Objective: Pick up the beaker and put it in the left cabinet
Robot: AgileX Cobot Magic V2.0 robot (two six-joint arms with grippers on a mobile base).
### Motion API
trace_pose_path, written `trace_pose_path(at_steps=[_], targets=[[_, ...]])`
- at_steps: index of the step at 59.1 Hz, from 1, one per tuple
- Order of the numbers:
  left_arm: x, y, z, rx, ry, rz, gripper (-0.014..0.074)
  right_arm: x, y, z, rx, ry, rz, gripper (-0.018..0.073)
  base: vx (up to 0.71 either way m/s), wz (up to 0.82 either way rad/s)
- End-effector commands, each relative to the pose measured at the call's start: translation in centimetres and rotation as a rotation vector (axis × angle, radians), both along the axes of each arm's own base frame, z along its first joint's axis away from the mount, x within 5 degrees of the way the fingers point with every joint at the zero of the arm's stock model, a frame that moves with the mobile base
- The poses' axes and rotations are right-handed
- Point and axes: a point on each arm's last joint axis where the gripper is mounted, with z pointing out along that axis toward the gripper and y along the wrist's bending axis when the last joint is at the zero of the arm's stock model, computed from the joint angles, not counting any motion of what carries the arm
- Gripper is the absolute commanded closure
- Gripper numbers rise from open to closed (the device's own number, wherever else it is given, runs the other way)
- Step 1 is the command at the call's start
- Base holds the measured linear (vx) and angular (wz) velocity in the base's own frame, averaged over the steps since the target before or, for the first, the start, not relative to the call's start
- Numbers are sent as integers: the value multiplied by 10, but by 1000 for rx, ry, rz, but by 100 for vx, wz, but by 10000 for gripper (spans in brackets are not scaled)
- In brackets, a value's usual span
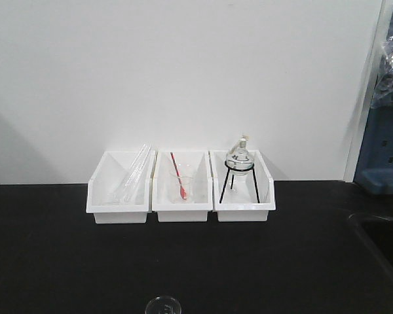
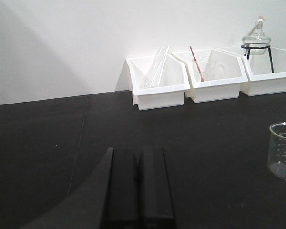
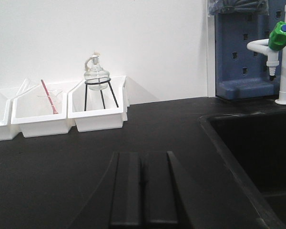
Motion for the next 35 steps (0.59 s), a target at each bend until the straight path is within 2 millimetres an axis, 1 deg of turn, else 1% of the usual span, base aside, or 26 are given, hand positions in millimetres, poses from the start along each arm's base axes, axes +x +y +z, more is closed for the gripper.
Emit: trace_pose_path(at_steps=[1,26,31,35], targets=[[-1,-1,4,-16,-92,-15,604,-1,0,6,-17,-87,2,568,0,0],[-1,-1,4,-16,-92,-15,604,-1,1,7,-22,-96,3,568,0,0],[-1,-1,4,-16,-92,-15,604,-2,2,15,-32,-177,12,568,0,0],[-1,-1,4,-16,-92,-15,604,-5,3,25,-30,-264,22,568,0,0]])
